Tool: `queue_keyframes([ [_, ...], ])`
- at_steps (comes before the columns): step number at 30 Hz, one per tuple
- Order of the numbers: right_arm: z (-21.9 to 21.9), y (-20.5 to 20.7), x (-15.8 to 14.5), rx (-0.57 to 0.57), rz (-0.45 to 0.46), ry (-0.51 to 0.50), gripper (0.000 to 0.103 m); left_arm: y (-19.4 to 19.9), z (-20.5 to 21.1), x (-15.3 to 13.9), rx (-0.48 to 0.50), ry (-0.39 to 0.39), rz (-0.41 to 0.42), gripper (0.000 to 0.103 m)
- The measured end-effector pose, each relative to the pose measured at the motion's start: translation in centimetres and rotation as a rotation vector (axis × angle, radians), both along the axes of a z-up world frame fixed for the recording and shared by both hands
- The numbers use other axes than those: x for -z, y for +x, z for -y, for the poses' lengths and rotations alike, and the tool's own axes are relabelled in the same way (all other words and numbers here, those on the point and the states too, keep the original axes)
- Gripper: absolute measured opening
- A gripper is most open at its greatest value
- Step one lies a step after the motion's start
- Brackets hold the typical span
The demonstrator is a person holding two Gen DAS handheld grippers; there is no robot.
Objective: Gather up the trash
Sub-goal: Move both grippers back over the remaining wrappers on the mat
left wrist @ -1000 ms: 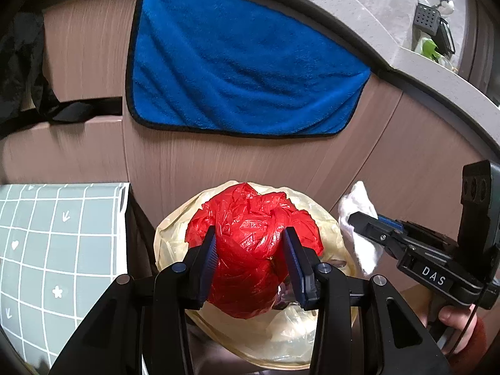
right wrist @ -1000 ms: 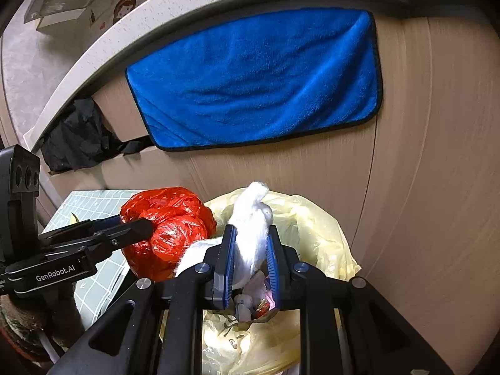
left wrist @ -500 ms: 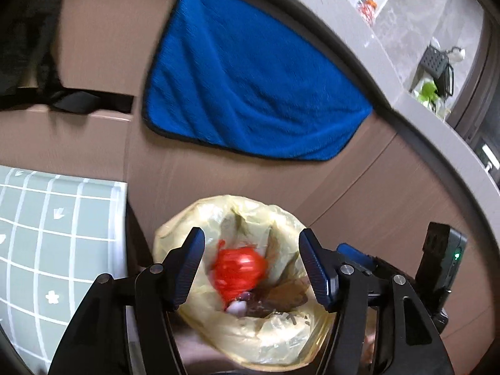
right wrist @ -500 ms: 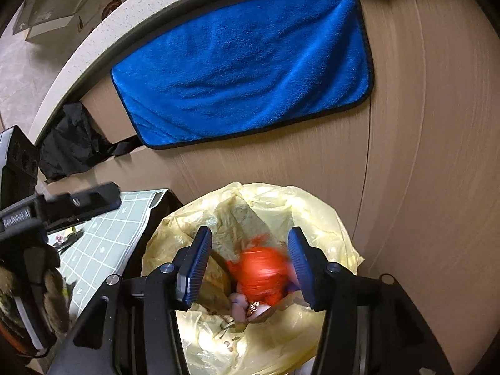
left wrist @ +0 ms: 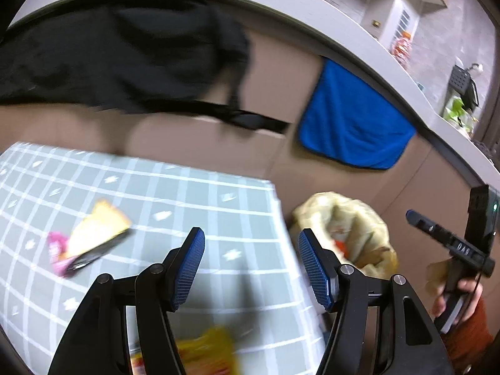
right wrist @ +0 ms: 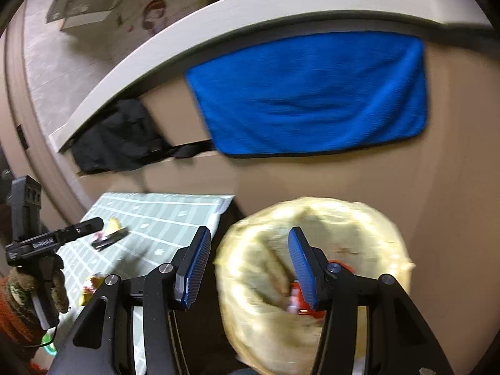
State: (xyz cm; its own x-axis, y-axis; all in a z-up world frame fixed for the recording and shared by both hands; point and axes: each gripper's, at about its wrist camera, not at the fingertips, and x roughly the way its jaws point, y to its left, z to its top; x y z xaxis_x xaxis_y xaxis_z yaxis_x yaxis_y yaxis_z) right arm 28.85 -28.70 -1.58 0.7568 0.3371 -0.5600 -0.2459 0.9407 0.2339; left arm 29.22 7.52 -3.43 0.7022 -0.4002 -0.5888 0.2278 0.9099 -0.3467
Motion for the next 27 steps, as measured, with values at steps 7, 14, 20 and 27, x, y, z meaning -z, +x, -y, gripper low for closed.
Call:
queue_keyframes([
  [7, -8.8, -0.3, -0.1, -0.171, -0.004, -0.06, 0.049, -2.5, -7.4, 2.8, 0.021, -0.067, -0.079, 0.063],
  [14, -13.6, -0.5, 1.1, -0.255, -0.057, -0.076, 0.049, -4.8, -7.5, 5.8, 0.166, -0.029, -0.162, 0.063],
  [20, -14.4, -0.1, 2.1, -0.245, -0.115, -0.046, 0.049, -5.1, -4.4, 7.7, 0.168, 0.166, -0.166, 0.063],
  [27, -15.8, -0.1, 2.0, -0.238, -0.126, -0.069, 0.049, -4.9, -4.0, 8.8, 0.129, 0.153, -0.191, 0.06],
])
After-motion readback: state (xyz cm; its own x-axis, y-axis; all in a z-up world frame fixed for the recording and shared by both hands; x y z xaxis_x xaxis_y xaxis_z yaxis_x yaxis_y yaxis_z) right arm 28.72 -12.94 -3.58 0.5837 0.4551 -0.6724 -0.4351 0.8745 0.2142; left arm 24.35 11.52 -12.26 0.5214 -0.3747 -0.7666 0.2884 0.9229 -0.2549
